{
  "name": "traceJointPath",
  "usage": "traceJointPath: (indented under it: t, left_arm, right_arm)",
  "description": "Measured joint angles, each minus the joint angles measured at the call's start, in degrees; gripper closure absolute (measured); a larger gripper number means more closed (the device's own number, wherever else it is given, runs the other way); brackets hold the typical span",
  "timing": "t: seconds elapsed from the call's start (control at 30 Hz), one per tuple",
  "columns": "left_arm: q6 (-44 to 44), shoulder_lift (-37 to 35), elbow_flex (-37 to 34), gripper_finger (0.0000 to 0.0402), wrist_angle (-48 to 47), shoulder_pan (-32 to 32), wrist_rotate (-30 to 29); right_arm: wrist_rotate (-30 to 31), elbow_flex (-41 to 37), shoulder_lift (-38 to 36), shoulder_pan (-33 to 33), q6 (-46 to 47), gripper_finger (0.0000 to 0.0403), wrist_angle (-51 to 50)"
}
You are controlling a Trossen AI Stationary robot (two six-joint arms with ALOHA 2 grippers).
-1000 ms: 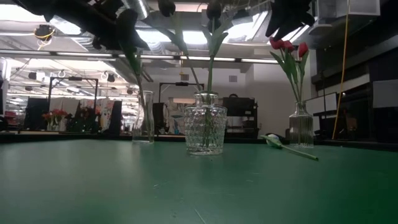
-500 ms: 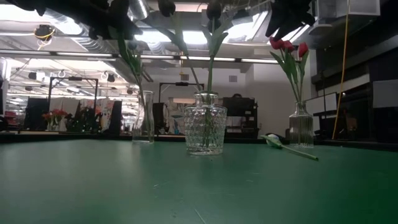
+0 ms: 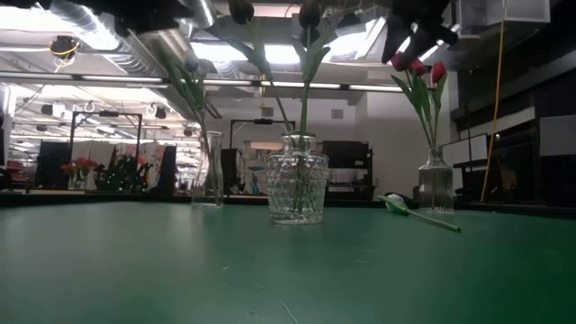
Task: Sort flowers into vase by color
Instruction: Put the white tulip into the top left transparent vase
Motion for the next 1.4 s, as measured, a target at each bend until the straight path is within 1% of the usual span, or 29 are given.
traceJointPath:
  t: [0.13,0.33,0.5,0.63,0.73,0.87,0.97,1.03,1.1,1.2,1.3,1.4]
  left_arm:
    - [0.36,-2.69,0.04,0.0149,2.73,0.00,0.00]
    - [-1.26,-6.42,0.04,0.0149,4.06,0.00,0.00]
    - [-5.19,-9.35,0.04,0.0149,4.06,0.00,0.02]
    - [-5.50,-11.50,0.04,0.0149,4.02,0.00,0.02]
    - [-5.62,-12.87,0.04,0.0149,3.99,0.00,0.02]
    - [-5.62,-13.78,0.07,0.0149,3.74,0.00,0.02]
    - [-5.71,-13.87,0.07,0.0149,3.54,0.00,0.02]
    - [-6.30,-13.86,0.07,0.0149,3.47,0.00,0.02]
    - [-6.34,-13.86,0.07,0.0149,3.45,0.00,0.02]
    - [-7.31,-13.86,0.07,0.0149,3.39,0.00,0.02]
    - [-9.04,-13.86,0.07,0.0149,3.33,0.00,0.02]
    - [-9.74,-13.86,0.07,0.0149,2.58,0.00,0.02]
  right_arm:
    - [-0.94,0.00,4.32,0.00,6.63,0.0212,-3.27]
    - [-2.92,-0.02,12.27,0.04,11.05,0.0212,-10.55]
    - [-8.67,-0.09,16.92,0.57,12.52,0.0212,-11.33]
    - [-8.35,-0.09,18.26,3.63,14.69,0.0212,-11.66]
    - [-6.64,-0.09,18.32,6.06,18.13,0.0212,-11.63]
    - [-5.85,-0.20,18.32,7.99,22.39,0.0212,-12.75]
    - [-5.50,-3.52,18.24,8.71,26.99,0.0212,-12.95]
    - [-7.42,-7.04,18.34,8.68,29.43,0.0212,-12.92]
    - [-10.27,-11.02,18.30,8.63,30.39,0.0212,-9.80]
    - [-13.20,-16.61,18.34,8.61,30.69,0.0212,-1.27]
    - [-14.57,-21.46,18.32,8.07,31.93,0.0212,9.41]
    - [-15.48,-25.57,18.34,6.89,32.66,0.0212,17.19]
